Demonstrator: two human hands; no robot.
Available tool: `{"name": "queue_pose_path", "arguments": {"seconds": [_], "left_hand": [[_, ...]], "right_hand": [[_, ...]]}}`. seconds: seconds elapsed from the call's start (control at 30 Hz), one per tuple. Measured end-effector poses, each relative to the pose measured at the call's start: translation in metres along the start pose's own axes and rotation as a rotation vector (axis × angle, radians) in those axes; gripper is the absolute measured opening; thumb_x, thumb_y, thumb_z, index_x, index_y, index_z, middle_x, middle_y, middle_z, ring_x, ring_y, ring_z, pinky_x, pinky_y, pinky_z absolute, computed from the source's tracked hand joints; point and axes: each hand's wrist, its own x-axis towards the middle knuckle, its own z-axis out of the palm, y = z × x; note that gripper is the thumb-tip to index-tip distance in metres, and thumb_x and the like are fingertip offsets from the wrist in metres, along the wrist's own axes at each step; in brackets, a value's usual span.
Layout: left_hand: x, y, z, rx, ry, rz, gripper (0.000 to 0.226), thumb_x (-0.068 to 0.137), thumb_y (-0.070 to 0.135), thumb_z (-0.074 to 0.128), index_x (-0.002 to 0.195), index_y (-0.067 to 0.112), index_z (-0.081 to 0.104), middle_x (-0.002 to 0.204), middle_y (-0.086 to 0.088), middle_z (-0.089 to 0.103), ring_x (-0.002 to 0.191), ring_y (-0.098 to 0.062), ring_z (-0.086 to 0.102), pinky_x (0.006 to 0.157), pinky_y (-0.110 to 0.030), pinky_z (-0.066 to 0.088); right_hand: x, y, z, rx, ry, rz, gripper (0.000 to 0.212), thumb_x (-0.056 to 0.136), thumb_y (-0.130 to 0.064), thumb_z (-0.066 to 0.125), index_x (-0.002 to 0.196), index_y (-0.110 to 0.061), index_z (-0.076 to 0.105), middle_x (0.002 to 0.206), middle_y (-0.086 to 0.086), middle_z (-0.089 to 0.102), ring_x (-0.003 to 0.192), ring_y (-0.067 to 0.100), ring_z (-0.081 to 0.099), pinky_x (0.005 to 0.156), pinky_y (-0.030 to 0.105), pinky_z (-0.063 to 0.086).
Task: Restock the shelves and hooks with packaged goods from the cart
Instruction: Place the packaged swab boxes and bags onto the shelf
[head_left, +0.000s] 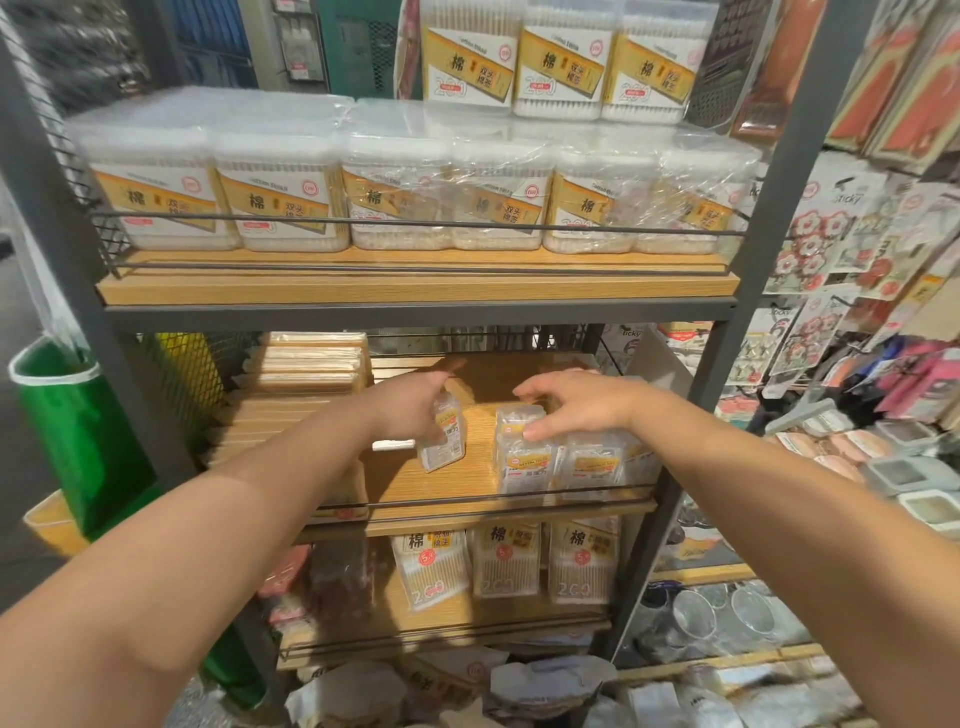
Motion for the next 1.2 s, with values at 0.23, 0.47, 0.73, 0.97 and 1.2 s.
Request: {"name": "queue_pose_path", "arguments": {"seconds": [0.23, 0.47, 0.73, 0.97, 1.2], "left_hand": [[0.002, -0.010, 0.002, -0.090, 0.060, -0.021, 0.065, 0.087, 0.033, 0.072, 0.145, 0.027, 0.043, 0.143, 0.000, 0.051, 0.105, -0.019, 0.059, 0.071, -0.023, 0.050], [0.010, 0.015, 0.013, -0.264, 0.163, 0.020, 0.055, 0.094, 0.038, 0.061, 0.145, 0.028, 0.045, 0.146, -0.002, 0.050, 0.131, -0.020, 0.048, 0.097, -0.023, 0.034], [0.026, 0.050, 0.037, -0.691, 0.146, -0.008, 0.046, 0.102, 0.039, 0.044, 0.140, 0.014, 0.051, 0.137, -0.001, 0.055, 0.128, -0.017, 0.050, 0.102, -0.025, 0.036], [0.006, 0.084, 0.062, -1.431, 0.228, -0.230, 0.066, 0.097, 0.066, 0.027, 0.129, 0.015, 0.054, 0.120, -0.007, 0.067, 0.106, -0.018, 0.062, 0.093, -0.038, 0.048], [0.003, 0.106, 0.073, -1.693, 0.276, -0.283, 0.059, 0.098, 0.065, 0.018, 0.138, 0.029, 0.043, 0.132, 0.004, 0.053, 0.121, -0.018, 0.051, 0.101, -0.038, 0.040]], "right_hand": [[-0.004, 0.000, 0.017, -0.185, 0.043, -0.021, 0.083, 0.074, -0.063, 0.071, 0.145, -0.034, 0.038, 0.153, -0.001, 0.037, 0.148, 0.021, 0.011, 0.120, 0.048, 0.003], [-0.012, 0.004, 0.020, -0.184, 0.091, 0.018, 0.083, 0.080, -0.067, 0.061, 0.151, -0.040, 0.026, 0.164, -0.003, 0.010, 0.149, 0.027, 0.000, 0.118, 0.046, -0.006], [-0.027, 0.022, 0.030, -0.011, 0.225, 0.196, 0.067, 0.101, -0.056, 0.022, 0.157, -0.021, 0.010, 0.165, 0.005, 0.007, 0.151, 0.022, -0.001, 0.121, 0.039, -0.002], [-0.030, 0.019, 0.038, -0.029, 0.286, 0.214, 0.065, 0.103, -0.053, 0.011, 0.156, -0.016, 0.015, 0.164, 0.004, 0.013, 0.151, 0.020, 0.005, 0.120, 0.037, -0.002], [-0.036, 0.019, 0.014, 0.209, 0.527, 0.295, 0.065, 0.105, -0.042, 0.003, 0.094, -0.013, 0.061, 0.103, 0.011, 0.063, 0.105, 0.023, 0.055, 0.115, 0.045, 0.025]]}}
